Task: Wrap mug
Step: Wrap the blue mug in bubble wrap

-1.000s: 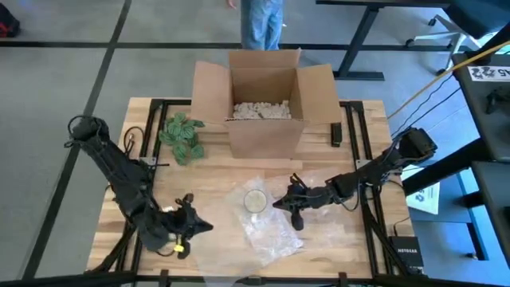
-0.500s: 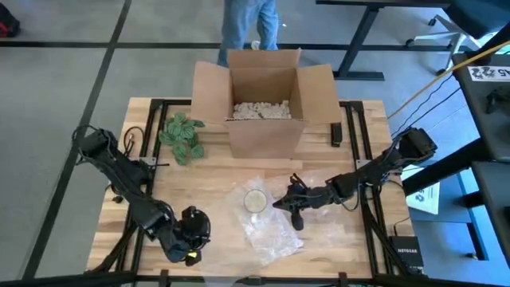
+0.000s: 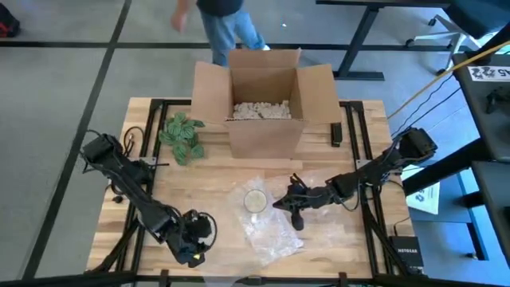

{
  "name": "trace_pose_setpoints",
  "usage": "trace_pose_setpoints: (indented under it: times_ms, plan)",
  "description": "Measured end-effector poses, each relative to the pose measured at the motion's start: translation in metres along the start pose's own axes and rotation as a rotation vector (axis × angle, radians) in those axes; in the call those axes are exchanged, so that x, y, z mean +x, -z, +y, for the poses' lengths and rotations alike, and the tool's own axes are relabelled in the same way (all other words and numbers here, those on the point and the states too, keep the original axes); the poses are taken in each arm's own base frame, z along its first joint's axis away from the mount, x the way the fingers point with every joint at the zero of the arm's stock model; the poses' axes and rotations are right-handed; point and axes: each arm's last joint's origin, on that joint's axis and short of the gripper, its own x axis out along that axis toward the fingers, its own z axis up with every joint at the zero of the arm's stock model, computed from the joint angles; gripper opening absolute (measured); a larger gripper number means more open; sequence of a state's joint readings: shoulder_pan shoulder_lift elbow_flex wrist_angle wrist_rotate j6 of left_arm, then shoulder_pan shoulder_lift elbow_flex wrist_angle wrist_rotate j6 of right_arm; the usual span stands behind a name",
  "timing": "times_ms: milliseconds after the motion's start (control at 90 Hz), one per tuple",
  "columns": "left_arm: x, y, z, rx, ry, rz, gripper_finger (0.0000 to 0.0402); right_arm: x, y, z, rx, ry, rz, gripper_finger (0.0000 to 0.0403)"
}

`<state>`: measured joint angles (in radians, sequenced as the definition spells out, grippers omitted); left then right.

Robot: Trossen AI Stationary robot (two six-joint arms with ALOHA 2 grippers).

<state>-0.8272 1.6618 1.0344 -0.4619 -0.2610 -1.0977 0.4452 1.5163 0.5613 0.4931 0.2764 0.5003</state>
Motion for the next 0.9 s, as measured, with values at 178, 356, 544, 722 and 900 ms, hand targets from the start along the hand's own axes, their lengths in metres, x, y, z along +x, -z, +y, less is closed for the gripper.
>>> trace_pose_setpoints:
  times_ms: [178,356,544,722,900]
  plan:
    - [0.020,0.010,-0.005,0.031,-0.001,0.017,0.0160,0.000,0.000,0.000,-0.001,0.001,0.001,0.0000]
    - [0.033,0.016,0.000,0.038,-0.069,0.049,0.0144,0.000,0.000,0.000,0.010,0.001,0.002,0.0000]
    - [0.045,0.021,0.004,0.046,-0.129,0.067,0.0131,0.000,0.000,0.000,0.017,-0.001,0.003,0.0000]
    - [0.052,0.019,0.008,0.002,-0.161,0.073,0.0093,0.000,0.000,0.000,0.017,-0.006,0.006,0.0000]
    - [0.045,0.011,0.011,0.036,-0.145,0.069,0.0010,0.000,0.000,0.000,0.017,-0.006,0.006,0.0000]
